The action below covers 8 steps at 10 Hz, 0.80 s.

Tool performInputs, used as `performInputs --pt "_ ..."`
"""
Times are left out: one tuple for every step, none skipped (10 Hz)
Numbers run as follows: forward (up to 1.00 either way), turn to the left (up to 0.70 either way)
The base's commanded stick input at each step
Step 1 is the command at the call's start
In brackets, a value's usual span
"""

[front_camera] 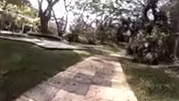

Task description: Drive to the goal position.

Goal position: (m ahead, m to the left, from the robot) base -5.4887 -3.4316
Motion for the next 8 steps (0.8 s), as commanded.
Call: performInputs --pt "0.70 0.00" --pt "0.70 0.00" --pt "0.70 0.00" --pt "0.70 0.00" --pt "0.70 0.00" --pt "0.70 0.00" --pt "0.70 0.00" --pt "0.70 0.00"
